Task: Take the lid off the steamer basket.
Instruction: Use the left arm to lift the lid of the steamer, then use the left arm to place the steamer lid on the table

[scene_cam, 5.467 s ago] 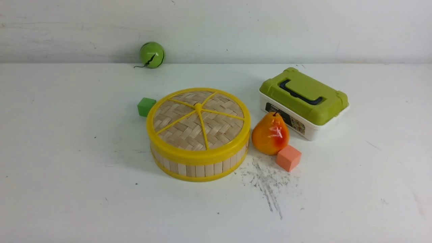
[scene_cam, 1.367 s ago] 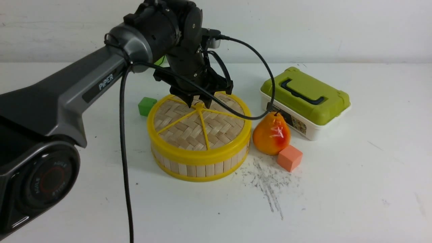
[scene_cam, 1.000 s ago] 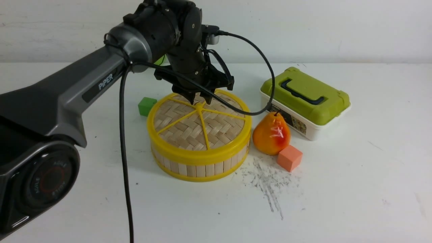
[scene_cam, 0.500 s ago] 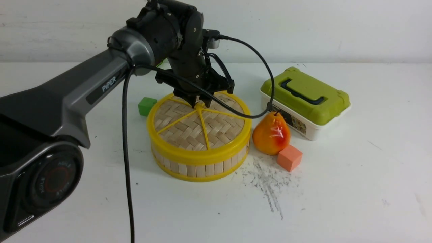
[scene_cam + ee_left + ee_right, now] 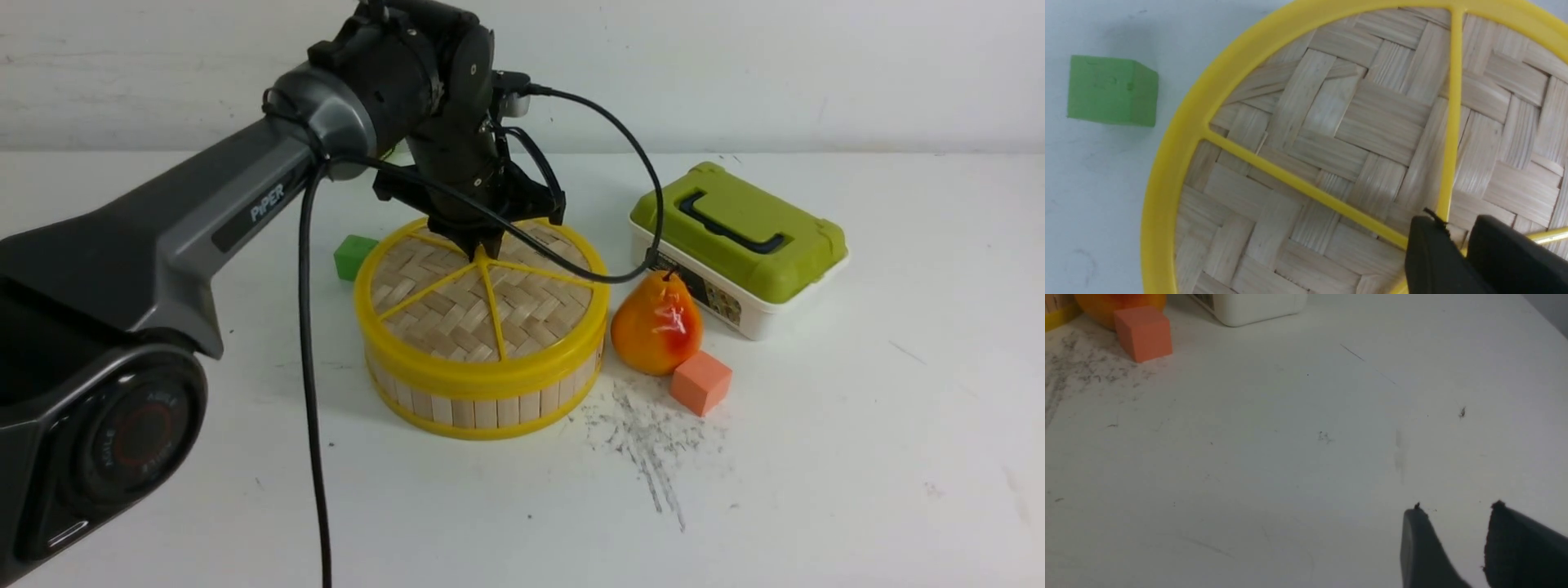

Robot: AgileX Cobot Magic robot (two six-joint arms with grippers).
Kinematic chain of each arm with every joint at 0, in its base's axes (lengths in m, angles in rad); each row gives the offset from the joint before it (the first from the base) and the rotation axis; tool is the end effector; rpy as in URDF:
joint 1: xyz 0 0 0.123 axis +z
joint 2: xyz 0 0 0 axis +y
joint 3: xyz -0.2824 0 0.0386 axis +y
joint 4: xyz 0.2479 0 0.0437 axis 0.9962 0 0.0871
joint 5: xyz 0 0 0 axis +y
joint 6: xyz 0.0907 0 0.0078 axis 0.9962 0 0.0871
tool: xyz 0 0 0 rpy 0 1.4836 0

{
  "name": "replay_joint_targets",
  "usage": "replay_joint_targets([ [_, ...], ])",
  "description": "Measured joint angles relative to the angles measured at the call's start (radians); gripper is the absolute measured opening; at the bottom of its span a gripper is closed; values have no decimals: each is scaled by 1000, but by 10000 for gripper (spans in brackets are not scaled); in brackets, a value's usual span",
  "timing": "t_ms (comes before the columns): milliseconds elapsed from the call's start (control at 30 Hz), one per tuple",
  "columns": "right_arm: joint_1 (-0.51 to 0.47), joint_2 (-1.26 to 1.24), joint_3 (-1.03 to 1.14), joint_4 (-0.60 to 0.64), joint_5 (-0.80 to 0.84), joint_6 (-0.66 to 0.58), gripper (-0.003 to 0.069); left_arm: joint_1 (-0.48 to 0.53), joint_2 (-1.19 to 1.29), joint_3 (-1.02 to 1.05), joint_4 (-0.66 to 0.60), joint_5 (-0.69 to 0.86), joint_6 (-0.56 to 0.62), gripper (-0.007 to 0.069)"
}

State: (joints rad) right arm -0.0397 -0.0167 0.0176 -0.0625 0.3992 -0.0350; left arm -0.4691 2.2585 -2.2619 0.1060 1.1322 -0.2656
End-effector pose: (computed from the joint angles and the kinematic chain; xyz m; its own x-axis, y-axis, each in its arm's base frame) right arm 0.0514 -0.0043 0.1723 -0.3114 -0.0801 -0.9469 0.0341 0.9949 -0.0954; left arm 0.4523 -0.2195 0.2831 -0.8393 0.1814 -0.5125 0.2287 0.9730 -0.0302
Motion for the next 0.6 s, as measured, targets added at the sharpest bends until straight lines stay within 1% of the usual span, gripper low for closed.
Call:
replay_joint_targets([
  [133, 0, 0, 0, 0, 0, 0, 240, 0, -36, -54, 32, 43, 13, 97],
  [233, 0, 0, 0, 0, 0, 0, 240, 0, -103, -67, 96, 53, 14, 97],
  [267, 0, 0, 0, 0, 0, 0, 240, 3, -151, -72, 142, 64, 14, 97],
  [300, 0, 0, 0, 0, 0, 0, 240, 3, -151, -73, 149, 64, 14, 97],
  [333, 0, 0, 0, 0, 0, 0, 240, 20, -201, -77, 191, 79, 14, 97],
  [400, 0, 0, 0, 0, 0, 0, 240, 42, -228, -79, 208, 93, 14, 97],
  [500, 0, 0, 0, 0, 0, 0, 240, 158, -271, -61, 207, 108, 14, 97],
  [533, 0, 0, 0, 0, 0, 0, 240, 204, -279, -37, 189, 108, 15, 97],
  [600, 0, 0, 0, 0, 0, 0, 240, 258, -282, 6, 159, 108, 22, 97],
])
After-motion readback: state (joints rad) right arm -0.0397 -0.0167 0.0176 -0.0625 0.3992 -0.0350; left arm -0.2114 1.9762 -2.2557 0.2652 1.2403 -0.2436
